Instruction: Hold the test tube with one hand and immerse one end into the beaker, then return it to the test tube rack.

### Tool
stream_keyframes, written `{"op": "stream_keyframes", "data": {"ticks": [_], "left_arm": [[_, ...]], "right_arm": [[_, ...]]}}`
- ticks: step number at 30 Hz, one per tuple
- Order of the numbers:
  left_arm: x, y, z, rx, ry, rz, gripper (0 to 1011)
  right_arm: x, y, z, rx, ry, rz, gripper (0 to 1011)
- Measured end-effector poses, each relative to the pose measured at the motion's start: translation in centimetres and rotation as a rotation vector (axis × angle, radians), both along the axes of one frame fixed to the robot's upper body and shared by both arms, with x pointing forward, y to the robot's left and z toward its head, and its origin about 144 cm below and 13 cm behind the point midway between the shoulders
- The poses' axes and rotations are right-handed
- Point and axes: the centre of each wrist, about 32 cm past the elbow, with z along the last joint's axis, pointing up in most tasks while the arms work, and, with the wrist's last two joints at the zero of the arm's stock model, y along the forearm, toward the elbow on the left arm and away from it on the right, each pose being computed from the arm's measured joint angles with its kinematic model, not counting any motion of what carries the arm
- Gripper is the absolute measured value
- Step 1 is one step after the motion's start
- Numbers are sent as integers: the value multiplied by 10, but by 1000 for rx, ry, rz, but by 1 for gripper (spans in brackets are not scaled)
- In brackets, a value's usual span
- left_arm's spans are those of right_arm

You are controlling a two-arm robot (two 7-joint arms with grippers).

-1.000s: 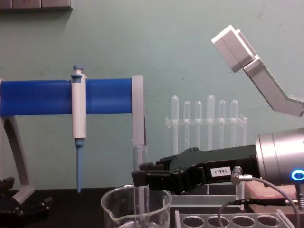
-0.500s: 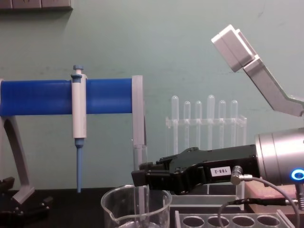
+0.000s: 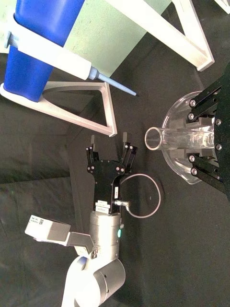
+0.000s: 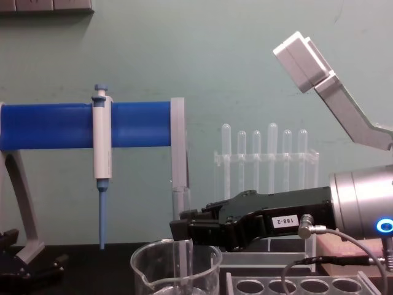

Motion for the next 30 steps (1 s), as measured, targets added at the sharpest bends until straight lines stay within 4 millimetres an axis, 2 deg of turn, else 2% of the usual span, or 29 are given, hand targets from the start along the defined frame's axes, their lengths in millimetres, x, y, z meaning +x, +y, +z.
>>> {"op": "stream_keyframes", "data": {"ticks": [30], "left_arm": [[0,0,0,0,0,0,1000]], "right_arm": [[0,0,0,0,0,0,233]]}}
